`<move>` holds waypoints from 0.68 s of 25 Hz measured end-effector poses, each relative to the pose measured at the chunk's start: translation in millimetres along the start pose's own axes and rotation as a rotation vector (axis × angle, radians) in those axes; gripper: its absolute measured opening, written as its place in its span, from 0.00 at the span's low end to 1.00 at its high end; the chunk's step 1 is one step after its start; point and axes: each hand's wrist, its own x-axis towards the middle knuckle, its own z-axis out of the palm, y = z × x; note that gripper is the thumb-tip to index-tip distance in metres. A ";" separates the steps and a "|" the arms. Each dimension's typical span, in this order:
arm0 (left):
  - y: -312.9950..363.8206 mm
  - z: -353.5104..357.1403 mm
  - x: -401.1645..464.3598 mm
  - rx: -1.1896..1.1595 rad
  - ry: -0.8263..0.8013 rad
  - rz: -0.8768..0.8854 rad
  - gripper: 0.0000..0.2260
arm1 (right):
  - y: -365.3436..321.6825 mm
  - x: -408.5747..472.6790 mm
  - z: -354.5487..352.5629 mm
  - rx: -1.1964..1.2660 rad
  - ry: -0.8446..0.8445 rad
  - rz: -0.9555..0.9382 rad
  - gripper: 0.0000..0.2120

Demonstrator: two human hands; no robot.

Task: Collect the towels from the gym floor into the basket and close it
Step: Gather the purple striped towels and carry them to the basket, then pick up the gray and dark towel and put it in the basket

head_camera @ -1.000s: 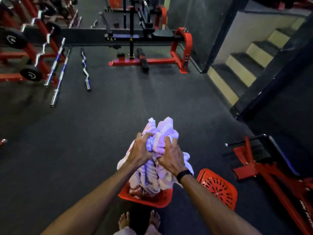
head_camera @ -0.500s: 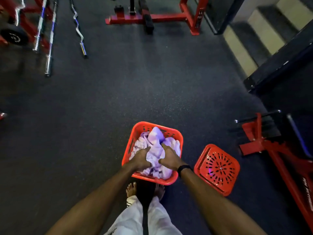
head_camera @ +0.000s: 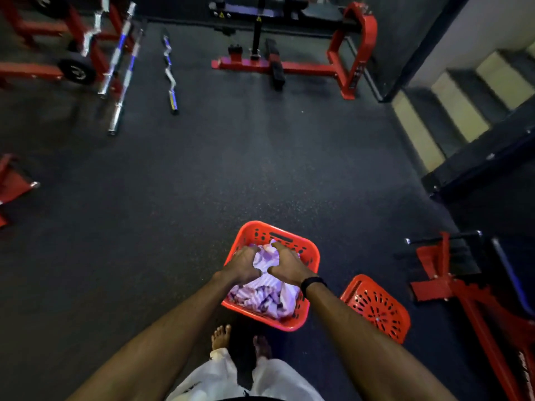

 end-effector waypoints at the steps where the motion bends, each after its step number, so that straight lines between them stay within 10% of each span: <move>1: -5.8 -5.0 -8.4 -0.018 0.033 -0.033 0.29 | -9.1 -2.3 1.8 -0.046 -0.016 -0.038 0.33; 17: -174.1 77.3 -393.7 -0.569 0.862 -0.859 0.29 | -218.0 -137.7 220.6 -0.810 -0.577 -0.952 0.39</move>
